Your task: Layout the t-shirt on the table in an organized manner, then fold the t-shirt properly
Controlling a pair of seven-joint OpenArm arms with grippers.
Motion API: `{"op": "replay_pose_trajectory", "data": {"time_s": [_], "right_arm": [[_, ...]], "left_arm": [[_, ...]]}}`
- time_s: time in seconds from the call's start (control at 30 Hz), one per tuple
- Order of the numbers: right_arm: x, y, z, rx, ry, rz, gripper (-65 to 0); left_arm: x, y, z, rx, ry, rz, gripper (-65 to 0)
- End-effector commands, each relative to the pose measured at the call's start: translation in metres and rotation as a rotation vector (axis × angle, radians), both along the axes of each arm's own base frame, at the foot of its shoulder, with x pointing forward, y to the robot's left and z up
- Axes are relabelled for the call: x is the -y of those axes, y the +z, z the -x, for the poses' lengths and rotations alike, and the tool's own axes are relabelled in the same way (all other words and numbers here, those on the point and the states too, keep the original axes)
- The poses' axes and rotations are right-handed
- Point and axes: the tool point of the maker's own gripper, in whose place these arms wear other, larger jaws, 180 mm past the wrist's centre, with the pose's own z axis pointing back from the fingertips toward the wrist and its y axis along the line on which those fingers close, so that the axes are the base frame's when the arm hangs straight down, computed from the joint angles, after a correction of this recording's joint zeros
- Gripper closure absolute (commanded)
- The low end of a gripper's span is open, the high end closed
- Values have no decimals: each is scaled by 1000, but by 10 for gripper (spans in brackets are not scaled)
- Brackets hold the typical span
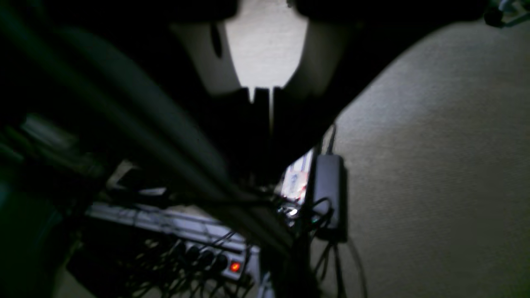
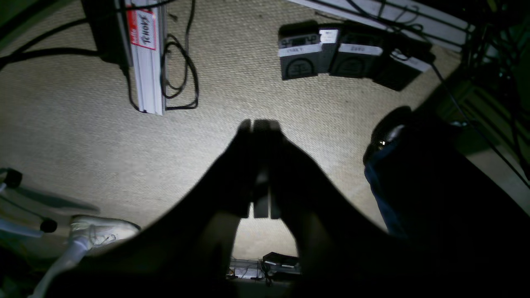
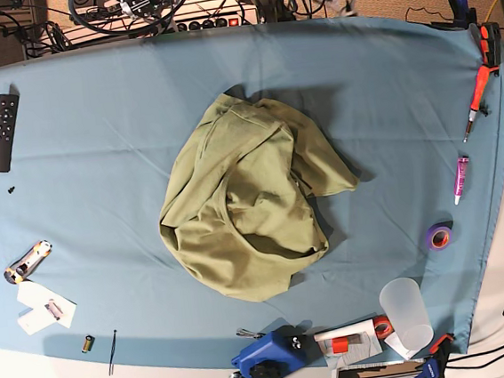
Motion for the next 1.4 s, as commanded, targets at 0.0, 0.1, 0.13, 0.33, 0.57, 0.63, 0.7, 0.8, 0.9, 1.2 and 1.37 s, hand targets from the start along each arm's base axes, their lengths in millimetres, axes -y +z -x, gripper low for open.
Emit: {"op": "replay_pose_trajectory", "data": {"time_s": [0.0, 0.1, 0.13, 0.33, 0.57, 0.63, 0.7, 0.8, 0.9, 1.2, 1.37], "right_arm": [[8, 1, 1, -6, -17, 6, 0], [17, 4, 7, -36, -72, -11, 0], [22, 5, 8, -40, -88, -11, 0], [49, 9, 9, -51, -116, 25, 0], [62, 18, 27, -67, -89, 36, 0], [66, 23, 33, -55, -70, 36, 0], [68, 29, 36, -34, -47, 32, 0], [70, 40, 41, -4, -8, 26, 0], [71, 53, 47, 10, 32, 20, 0], [71, 93, 79, -11, 137, 8, 0], [73, 117, 79, 49, 173, 45, 0]], "left_arm": [[-9, 1, 3, 10, -2, -11, 0], [-35, 4, 19, 10, -15, -58, 0], [-42, 6, 24, 14, -17, -73, 0], [-76, 21, 42, 46, -52, -147, 0], [-89, 42, 55, 98, -48, -165, 0], [-92, 49, 59, 112, -43, -173, 0], [-95, 57, 61, 128, -45, -182, 0], [-102, 68, 64, 149, -65, -200, 0], [-103, 77, 73, 127, -94, -203, 0], [-103, 114, 100, 109, -73, -187, 0], [-102, 144, 98, 156, -118, -203, 0]]}}
